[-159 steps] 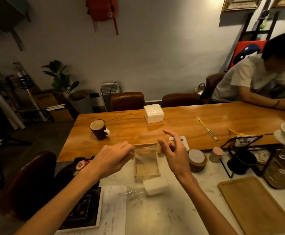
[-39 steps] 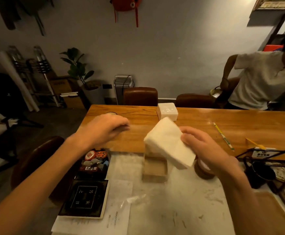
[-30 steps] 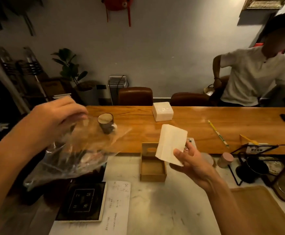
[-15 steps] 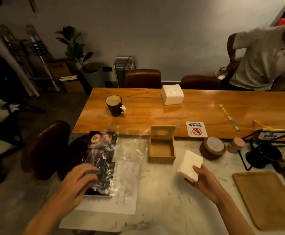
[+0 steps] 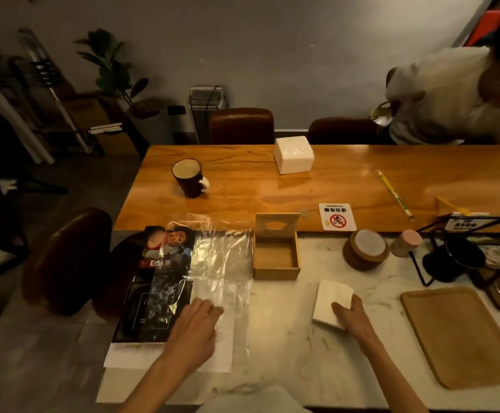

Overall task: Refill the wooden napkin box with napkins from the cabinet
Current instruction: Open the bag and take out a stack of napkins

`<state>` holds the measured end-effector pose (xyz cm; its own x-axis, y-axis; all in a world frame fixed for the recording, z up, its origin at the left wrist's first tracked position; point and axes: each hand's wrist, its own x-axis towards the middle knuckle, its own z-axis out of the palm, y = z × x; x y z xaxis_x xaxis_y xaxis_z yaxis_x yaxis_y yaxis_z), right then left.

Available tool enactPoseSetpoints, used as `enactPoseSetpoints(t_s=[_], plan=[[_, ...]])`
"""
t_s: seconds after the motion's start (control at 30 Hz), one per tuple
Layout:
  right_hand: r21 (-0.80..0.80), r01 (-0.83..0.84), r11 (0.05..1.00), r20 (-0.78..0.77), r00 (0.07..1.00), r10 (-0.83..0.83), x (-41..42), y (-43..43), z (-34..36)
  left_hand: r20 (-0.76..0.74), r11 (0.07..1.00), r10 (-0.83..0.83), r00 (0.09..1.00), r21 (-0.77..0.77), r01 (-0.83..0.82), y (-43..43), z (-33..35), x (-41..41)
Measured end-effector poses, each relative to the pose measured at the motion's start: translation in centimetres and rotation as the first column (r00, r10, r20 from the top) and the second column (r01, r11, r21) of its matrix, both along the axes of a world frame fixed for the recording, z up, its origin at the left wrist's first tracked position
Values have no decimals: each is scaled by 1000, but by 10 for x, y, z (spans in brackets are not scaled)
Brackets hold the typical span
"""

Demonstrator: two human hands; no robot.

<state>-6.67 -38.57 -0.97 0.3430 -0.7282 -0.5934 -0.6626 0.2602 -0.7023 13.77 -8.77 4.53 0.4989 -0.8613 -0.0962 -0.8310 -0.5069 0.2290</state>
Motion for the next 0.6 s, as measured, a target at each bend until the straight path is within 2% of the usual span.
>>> enactPoseSetpoints(t_s=[0.03, 0.07, 0.1, 0.17, 0.27, 0.33, 0.37, 0.4, 0.43, 0.47, 0.5, 0.57, 0.6], plan=[[-53, -19, 998, -46, 999, 16, 2, -1, -2, 4, 994, -59, 998, -96, 59, -16, -5, 1], [-90, -33, 995, -79, 997, 26, 3, -1, -5, -3, 986, -118, 993, -120, 117, -32, -10, 3], [-112, -42, 993, -106, 994, 30, 4, -2, -8, 21, 982, -157, 987, -100, 158, -49, -14, 7], [-144, -77, 987, -171, 984, 52, 4, -3, -15, 60, 985, -171, 984, 42, 168, -72, -28, 17], [-131, -148, 980, -357, 930, 93, 7, -4, -15, 111, 938, -18, 994, 347, -21, -86, -34, 34], [-203, -225, 953, -502, 859, 96, 18, -3, -4, 94, 932, 100, 991, 341, -126, -97, -38, 42], [-303, -271, 914, -511, 855, 84, 25, -3, 2, 53, 951, 152, 987, 266, -161, -106, -37, 43], [-402, -289, 869, -452, 888, 86, 34, -4, 6, -26, 962, 231, 973, 152, -225, -115, -32, 44], [-458, -266, 848, -330, 937, 116, 45, -4, 11, -127, 949, 313, 941, 3, -316, -124, -26, 44], [-449, -224, 865, -169, 972, 163, 57, -4, 17, -271, 897, 383, 883, -117, -425, -133, -19, 43], [-372, -195, 908, -24, 979, 201, 73, -5, 25, -438, 830, 426, 792, -158, -534, -144, -15, 43], [-77, -153, 985, 181, 970, 165, 99, -6, 46, -730, 757, 417, 541, -51, -652, -162, -5, 42], [94, -137, 986, 250, 962, 110, 110, -7, 54, -829, 745, 387, 404, 23, -666, -169, -5, 42]])
